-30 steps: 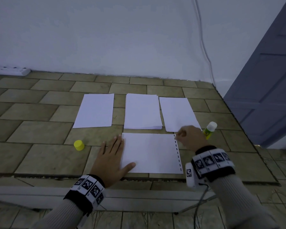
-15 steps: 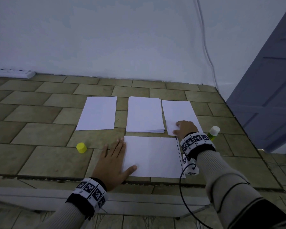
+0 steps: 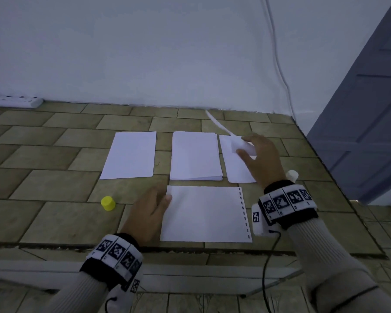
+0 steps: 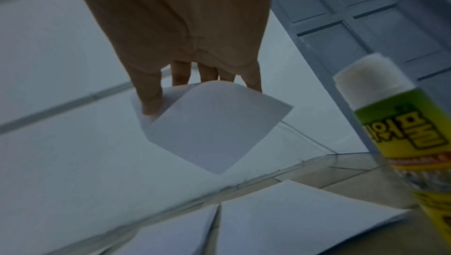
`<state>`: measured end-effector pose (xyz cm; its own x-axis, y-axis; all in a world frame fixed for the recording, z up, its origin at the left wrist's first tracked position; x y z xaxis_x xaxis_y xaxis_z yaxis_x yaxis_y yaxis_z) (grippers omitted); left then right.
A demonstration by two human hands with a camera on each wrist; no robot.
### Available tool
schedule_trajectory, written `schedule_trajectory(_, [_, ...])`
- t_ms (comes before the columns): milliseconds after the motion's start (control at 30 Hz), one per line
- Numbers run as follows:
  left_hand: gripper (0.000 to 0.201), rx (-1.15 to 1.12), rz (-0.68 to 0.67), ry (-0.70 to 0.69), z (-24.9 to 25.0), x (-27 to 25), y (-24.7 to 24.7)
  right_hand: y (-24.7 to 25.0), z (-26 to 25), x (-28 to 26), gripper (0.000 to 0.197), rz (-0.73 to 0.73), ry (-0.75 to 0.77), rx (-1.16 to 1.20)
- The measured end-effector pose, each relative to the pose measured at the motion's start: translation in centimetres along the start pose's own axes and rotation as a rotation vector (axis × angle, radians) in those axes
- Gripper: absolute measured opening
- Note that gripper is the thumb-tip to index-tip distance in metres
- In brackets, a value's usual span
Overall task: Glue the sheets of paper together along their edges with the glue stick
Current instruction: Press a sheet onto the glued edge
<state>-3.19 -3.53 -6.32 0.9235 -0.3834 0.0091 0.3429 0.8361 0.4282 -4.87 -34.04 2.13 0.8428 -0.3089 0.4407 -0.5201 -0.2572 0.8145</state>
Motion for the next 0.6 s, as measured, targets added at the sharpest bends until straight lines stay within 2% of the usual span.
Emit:
schedule_trajectory(100, [0.057, -0.363, 0.027, 0.079, 1.9, 1.2, 0.8, 1.5, -1.8, -2.6, 0.034, -0.157, 0.068, 0.063])
schedule_trajectory(167, [0.051, -0.635, 0.043, 0.206, 3.2, 2.3, 1.3, 1.6, -2.1, -4.4, 0.035, -0.32, 0.092, 0.114])
schedule_trajectory(233, [0.047, -0.773, 0.032, 0.306, 4.0, 3.0, 1.7, 1.1, -2.1, -5.9, 0.038, -0.447, 0.115, 0.118])
schedule_trajectory(333, [0.035, -0.731, -0.059, 0.367, 3.9, 3.0, 1.7, 0.3, -1.8, -7.7, 0.041, -0.516, 0.14, 0.14])
schedule_trajectory(433, [0.03, -0.617, -0.117, 0.352, 2.9, 2.7, 1.4, -0.6, -0.8, -8.9, 0.047, -0.53, 0.135, 0.167])
schedule_trajectory(533, [0.031, -0.552, -0.143, 0.3, 2.5, 2.2, 1.2, -1.1, 0.1, -9.5, 0.05, -0.575, 0.078, 0.241])
schedule_trajectory(600, [0.032, -0.54, -0.144, 0.268, 2.4, 1.9, 1.1, -1.2, 0.4, -9.4, 0.048, -0.586, -0.021, 0.395])
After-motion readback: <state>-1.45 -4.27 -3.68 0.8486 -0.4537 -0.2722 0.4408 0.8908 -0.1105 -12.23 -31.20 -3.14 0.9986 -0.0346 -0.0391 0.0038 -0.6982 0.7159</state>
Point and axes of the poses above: each hand's wrist, its own x-axis towards the middle knuckle, its own y-axis out of the back of the hand, z = x × y, the point moved 2 cm from there along x, towards the middle knuckle, and after that the axes turned 13 degrees about -x, right-handed, at the moved point
